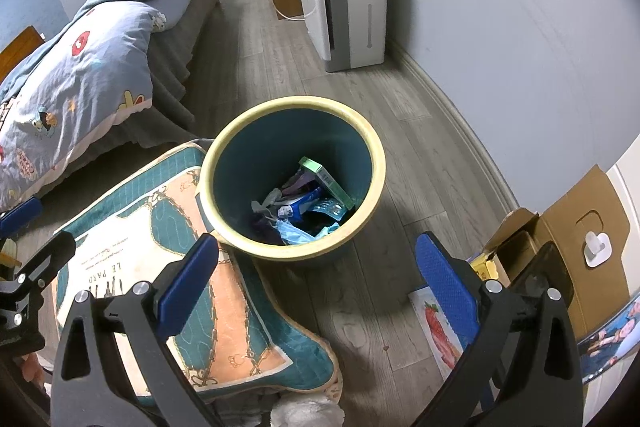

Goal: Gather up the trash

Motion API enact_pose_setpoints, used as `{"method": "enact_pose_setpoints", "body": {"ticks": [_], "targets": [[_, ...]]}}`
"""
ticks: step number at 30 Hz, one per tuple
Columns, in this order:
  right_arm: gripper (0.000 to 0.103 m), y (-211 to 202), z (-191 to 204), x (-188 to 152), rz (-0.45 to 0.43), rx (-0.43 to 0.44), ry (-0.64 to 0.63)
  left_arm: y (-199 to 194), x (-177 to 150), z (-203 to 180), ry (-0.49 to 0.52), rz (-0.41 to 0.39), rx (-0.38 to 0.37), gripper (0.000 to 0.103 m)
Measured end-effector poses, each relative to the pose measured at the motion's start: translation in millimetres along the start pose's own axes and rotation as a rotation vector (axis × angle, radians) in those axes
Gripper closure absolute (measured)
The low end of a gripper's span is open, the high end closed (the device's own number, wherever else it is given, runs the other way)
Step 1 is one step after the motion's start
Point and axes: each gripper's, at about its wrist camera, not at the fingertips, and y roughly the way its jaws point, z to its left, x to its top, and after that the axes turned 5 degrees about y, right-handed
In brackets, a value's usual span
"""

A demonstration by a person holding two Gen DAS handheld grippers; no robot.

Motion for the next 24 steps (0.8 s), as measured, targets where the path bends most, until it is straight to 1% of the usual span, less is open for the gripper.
{"method": "enact_pose_setpoints", "body": {"ticks": [16, 24], "targets": [[0.006, -3.5, -2.0, -3.1, -0.010, -0.033, 0.012, -15.3, -7.9, -2.8, 0.016, -0.024, 0.008, 0.005], [0.006, -4.3, -0.4, -3.7, -0.012, -0.037, 0.005, -19.3, -9.1, -3.0, 0.020, -0.030, 0.011, 0.005]]}}
